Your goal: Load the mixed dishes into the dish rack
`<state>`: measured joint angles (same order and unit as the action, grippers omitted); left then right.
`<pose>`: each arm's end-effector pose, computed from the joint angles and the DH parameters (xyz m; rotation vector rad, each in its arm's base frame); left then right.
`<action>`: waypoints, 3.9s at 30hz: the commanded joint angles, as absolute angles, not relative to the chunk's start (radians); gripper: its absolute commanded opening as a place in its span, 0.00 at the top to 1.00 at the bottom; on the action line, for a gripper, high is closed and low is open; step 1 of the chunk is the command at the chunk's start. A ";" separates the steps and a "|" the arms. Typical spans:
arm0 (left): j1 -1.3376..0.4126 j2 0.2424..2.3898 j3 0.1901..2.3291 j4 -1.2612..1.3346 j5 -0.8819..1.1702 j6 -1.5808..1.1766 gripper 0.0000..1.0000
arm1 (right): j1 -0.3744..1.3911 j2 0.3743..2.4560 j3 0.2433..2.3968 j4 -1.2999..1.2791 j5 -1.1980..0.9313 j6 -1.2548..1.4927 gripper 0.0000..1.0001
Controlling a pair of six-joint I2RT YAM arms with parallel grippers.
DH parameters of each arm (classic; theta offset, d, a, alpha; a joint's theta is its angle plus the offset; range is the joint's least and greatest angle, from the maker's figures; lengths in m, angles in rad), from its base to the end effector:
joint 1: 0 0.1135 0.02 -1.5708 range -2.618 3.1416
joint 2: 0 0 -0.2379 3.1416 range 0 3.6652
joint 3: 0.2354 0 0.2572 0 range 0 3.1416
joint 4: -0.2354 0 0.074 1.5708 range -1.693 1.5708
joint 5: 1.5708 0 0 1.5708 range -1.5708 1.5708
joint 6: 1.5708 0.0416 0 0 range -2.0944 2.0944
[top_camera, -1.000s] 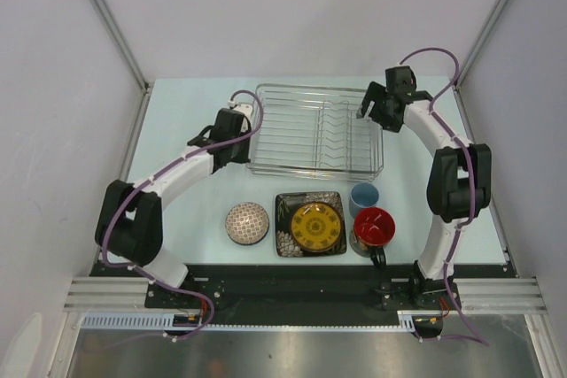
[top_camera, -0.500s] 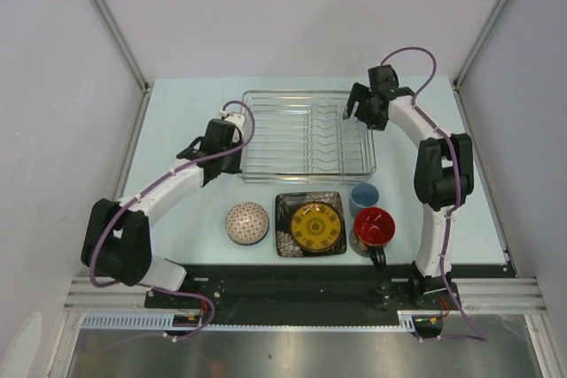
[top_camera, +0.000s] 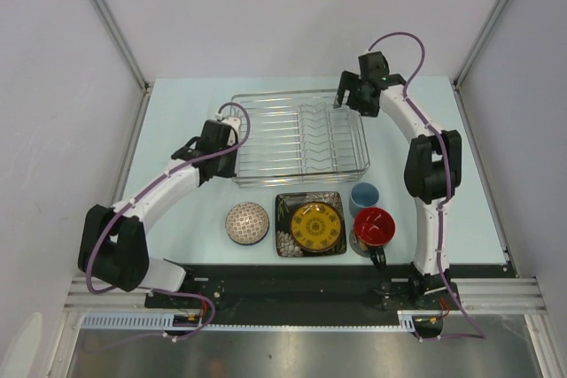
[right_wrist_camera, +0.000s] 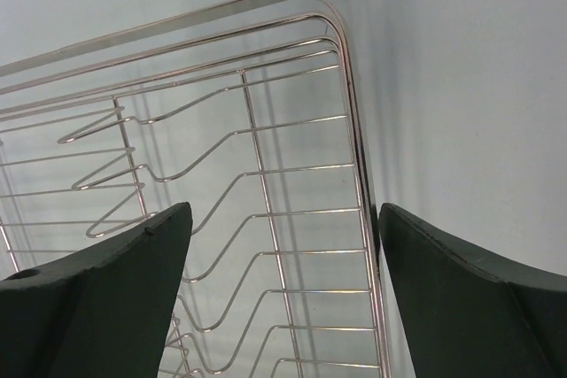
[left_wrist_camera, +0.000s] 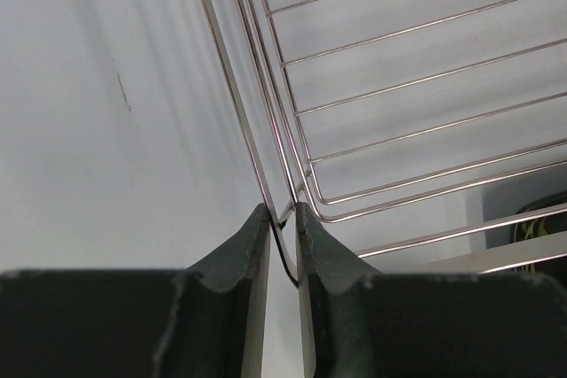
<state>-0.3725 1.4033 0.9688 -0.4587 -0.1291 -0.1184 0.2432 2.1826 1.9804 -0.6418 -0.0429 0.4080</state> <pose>0.2858 -0.1059 0.2074 0.2555 2.4412 -0.0563 0.4756 0.1198 0.2304 0.1813 2.4371 0.3469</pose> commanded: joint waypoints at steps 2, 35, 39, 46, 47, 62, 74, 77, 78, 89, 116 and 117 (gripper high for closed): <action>-0.350 1.353 1.011 -0.456 -0.146 -0.058 0.78 | 0.255 2.126 1.967 -0.676 0.029 0.393 0.07; -0.121 1.019 0.969 -0.637 0.064 0.236 0.32 | 1.058 1.723 1.534 -0.612 0.195 0.385 0.23; -0.121 1.016 0.962 -0.635 0.067 0.233 0.33 | 1.103 1.770 1.511 -0.584 0.147 0.400 0.28; -0.121 1.003 0.936 -0.626 0.061 0.235 0.33 | 1.150 1.819 1.497 -0.572 0.150 0.396 0.31; -0.120 1.003 0.936 -0.626 0.061 0.235 0.33 | 1.152 1.822 1.494 -0.568 0.150 0.394 0.32; -0.118 0.991 0.919 -0.612 0.046 0.227 0.33 | 1.152 1.905 1.476 -0.517 0.126 0.367 0.43; -0.120 1.008 0.900 -0.597 0.064 0.213 0.33 | 1.149 1.887 1.476 -0.537 0.150 0.364 0.69; -0.120 1.009 0.896 -0.592 0.063 0.210 0.33 | 1.147 1.882 1.476 -0.546 0.161 0.362 0.72; -0.120 1.006 0.894 -0.592 0.064 0.210 0.33 | 1.147 1.879 1.474 -0.549 0.164 0.362 0.74; -0.120 1.002 0.885 -0.588 0.060 0.213 0.32 | 1.147 1.838 1.489 -0.574 0.224 0.341 1.00; -0.120 1.014 0.874 -0.568 0.055 0.213 0.32 | 0.999 1.741 1.865 -0.810 0.287 0.239 1.00; -0.120 1.014 0.873 -0.566 0.057 0.215 0.32 | 0.955 1.740 1.887 -0.821 0.301 0.230 1.00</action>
<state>-0.1276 1.0199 0.8780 -0.6064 0.0486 0.2184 1.0599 1.8282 1.7668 -0.7799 0.2142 0.2787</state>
